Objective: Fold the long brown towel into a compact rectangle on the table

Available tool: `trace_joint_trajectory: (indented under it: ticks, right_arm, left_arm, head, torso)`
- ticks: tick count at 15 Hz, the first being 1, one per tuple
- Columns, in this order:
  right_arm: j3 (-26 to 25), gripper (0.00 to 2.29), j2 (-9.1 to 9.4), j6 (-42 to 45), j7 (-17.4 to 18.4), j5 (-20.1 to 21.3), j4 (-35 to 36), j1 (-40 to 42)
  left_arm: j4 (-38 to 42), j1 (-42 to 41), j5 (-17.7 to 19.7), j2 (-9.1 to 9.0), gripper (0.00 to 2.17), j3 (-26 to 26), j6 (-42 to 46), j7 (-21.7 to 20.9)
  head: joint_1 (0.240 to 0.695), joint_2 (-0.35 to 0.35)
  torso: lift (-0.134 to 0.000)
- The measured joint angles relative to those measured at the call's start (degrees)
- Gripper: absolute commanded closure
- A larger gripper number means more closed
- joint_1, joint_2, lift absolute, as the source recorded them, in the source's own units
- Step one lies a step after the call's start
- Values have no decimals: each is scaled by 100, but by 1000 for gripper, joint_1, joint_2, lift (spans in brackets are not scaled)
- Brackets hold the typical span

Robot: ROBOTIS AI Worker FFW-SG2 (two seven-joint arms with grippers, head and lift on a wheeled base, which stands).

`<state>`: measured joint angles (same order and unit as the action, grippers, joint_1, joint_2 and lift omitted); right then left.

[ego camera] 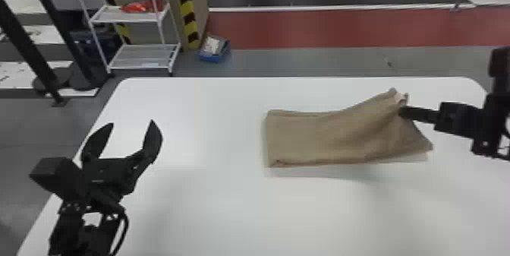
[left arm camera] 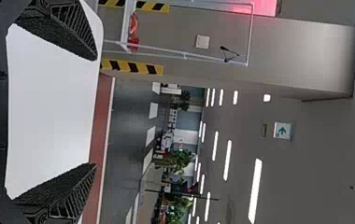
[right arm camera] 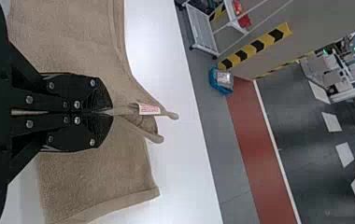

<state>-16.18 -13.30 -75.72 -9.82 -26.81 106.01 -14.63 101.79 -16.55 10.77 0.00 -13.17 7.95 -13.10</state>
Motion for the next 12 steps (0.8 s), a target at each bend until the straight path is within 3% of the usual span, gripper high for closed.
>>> trace_joint_trajectory:
  ticks: [3,8,12]
  right_arm:
    - [138,1214,-88,394,-142,24,-608,-318]
    - [-56,1214,-380,350,-160,-234,-768,-580]
    - [-73,1210,-387,576,-169,-115,-1211,-430]
  left_arm:
    - [4,5,-22,0,70,46,-13,6]
    - [-14,-51,-16,0,70,-65,-6,-10]
    - [-88,-8,-15,0,80,-44,-13,-61]
  head:
    - [695,10]
    - [695,-7]
    - [695,-25]
  torso:
    - [-123]
    - [-123]
    - [-123]
